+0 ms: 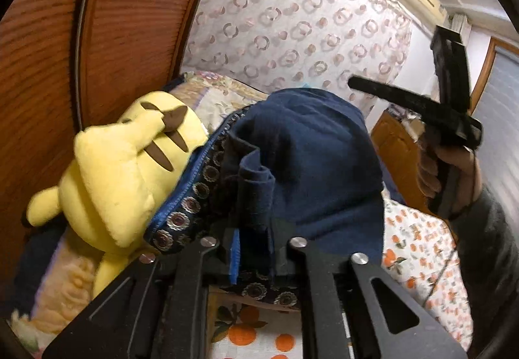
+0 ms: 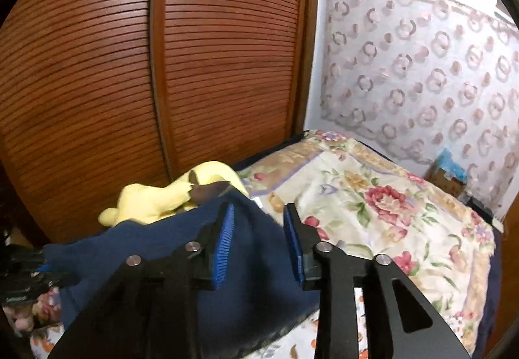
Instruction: Fold small clothes
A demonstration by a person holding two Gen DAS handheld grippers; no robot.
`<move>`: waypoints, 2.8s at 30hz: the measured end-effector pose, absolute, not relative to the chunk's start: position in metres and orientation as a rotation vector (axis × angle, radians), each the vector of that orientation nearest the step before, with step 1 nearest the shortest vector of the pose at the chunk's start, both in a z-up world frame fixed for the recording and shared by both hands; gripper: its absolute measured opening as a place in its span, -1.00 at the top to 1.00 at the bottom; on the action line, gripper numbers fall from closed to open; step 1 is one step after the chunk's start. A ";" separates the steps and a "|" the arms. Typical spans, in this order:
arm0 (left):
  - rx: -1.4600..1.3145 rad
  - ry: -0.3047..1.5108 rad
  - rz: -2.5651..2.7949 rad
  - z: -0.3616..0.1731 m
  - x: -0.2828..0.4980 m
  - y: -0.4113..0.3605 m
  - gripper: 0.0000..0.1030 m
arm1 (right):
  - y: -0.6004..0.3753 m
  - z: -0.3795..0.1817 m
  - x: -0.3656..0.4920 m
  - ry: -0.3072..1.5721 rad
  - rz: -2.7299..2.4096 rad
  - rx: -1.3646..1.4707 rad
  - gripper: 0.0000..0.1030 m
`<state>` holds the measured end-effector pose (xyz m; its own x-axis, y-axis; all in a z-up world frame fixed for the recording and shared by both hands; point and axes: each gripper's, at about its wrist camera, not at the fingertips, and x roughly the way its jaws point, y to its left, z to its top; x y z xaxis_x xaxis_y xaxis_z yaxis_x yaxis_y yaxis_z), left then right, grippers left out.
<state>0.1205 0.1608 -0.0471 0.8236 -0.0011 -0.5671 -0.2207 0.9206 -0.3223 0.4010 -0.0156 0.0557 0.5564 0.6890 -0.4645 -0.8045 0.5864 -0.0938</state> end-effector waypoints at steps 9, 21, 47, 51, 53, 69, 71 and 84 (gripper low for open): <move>-0.288 0.543 0.166 -0.029 0.108 0.152 -1.00 | -0.012 0.006 0.409 0.499 0.887 -0.351 -0.09; -0.190 0.562 0.212 -0.018 0.095 0.134 -1.00 | -0.031 0.017 0.368 0.418 0.819 -0.283 -0.15; -0.060 0.536 0.044 -0.013 0.080 0.010 -1.00 | -0.202 0.004 0.156 0.365 0.607 -0.121 -0.55; -0.058 0.538 0.022 -0.012 0.076 -0.010 -1.00 | -0.215 0.003 0.129 0.375 0.558 -0.088 -0.66; -0.054 0.540 0.011 -0.011 0.073 -0.021 -1.00 | -0.220 0.003 0.117 0.375 0.537 -0.079 -0.70; -0.011 0.466 -0.055 0.031 0.056 -0.080 -1.00 | -0.248 0.041 0.034 0.289 0.375 -0.024 -0.71; -0.010 0.454 -0.056 0.039 0.055 -0.083 -1.00 | -0.250 0.047 0.025 0.280 0.357 -0.011 -0.71; -0.005 0.394 -0.045 0.065 0.042 -0.089 -1.00 | -0.244 0.040 -0.002 0.237 0.276 0.008 -0.71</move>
<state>0.0420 -0.0893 0.0653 0.9223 -0.0448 -0.3839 0.0430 0.9990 -0.0133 -0.0022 -0.2442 0.0397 0.9343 0.2714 -0.2310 -0.2694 0.9622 0.0407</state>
